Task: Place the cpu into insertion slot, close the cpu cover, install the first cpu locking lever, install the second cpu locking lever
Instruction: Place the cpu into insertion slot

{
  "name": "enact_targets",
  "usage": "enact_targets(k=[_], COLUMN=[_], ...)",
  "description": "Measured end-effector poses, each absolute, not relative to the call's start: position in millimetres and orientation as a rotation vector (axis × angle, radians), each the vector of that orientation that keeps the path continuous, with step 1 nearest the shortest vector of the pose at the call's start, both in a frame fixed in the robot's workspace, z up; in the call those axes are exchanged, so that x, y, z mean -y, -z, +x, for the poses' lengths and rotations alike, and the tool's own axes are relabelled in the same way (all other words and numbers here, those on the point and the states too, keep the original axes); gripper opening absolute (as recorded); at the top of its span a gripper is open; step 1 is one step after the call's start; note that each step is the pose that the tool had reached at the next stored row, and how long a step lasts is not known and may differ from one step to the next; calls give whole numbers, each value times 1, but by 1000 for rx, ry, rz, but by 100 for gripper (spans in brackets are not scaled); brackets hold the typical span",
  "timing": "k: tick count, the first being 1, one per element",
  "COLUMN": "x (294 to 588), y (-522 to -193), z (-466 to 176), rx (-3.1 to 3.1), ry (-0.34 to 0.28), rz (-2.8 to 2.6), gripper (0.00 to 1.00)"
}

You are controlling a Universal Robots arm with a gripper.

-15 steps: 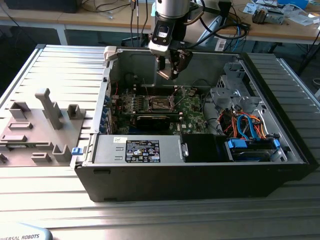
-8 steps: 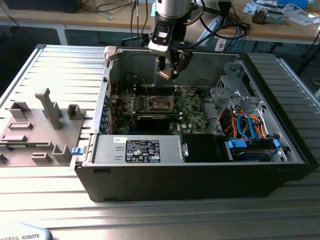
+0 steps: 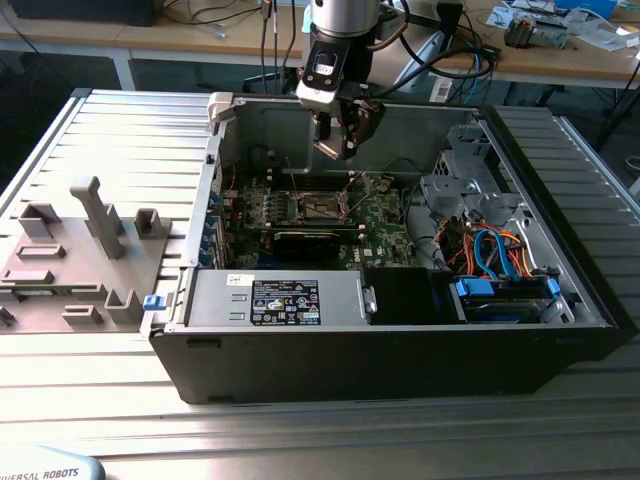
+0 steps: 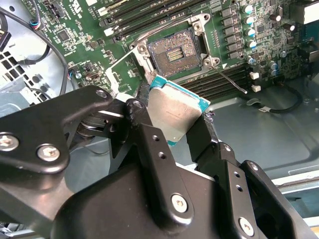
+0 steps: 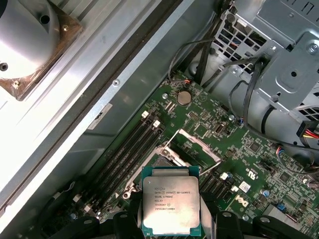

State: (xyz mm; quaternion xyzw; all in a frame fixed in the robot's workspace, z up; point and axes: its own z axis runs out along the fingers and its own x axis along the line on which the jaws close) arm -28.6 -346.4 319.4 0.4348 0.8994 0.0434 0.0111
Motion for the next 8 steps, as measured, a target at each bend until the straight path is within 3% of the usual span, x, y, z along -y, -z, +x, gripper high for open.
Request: enact_targets(k=[8], x=[346], y=[-319], z=[-29], rx=[-2803], ry=[-135], rz=[1362], gripper=[54])
